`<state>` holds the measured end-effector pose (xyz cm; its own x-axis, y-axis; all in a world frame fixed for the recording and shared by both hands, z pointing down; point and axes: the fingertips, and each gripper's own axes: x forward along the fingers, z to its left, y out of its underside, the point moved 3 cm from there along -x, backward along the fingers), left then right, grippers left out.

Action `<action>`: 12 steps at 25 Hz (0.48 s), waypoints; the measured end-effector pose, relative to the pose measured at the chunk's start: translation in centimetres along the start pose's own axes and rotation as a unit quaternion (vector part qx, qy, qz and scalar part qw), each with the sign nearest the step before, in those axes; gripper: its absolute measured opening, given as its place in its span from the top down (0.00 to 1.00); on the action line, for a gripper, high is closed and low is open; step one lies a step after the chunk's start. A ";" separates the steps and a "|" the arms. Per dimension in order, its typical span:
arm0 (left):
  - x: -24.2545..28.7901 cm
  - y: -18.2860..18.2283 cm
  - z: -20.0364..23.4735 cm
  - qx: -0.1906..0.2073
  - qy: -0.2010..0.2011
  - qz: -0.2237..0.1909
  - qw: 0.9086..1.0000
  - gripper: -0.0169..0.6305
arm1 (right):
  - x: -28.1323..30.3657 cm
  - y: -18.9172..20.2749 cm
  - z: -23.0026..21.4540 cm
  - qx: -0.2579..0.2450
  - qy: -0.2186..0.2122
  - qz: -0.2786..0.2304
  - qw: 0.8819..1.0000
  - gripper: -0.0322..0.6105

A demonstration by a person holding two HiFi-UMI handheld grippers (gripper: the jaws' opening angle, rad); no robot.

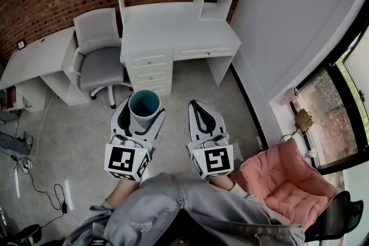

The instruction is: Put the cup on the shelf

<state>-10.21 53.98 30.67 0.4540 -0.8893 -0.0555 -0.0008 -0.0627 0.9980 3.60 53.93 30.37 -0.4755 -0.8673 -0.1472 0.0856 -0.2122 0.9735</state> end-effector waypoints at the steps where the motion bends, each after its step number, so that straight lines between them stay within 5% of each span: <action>1: 0.0 0.0 0.2 0.000 0.000 0.000 1.000 0.39 | 0.1 0.0 0.1 -0.001 0.000 0.000 1.000 0.91; 12: 0.9 0.8 2.1 0.000 0.013 0.000 1.000 0.39 | 2.1 0.8 0.7 0.002 0.011 0.001 1.000 0.91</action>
<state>-11.68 52.16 31.37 0.4775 -0.8769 -0.0546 0.0000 -0.0622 0.9981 2.07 52.19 30.98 -0.4561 -0.8775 -0.1483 0.0836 -0.2082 0.9745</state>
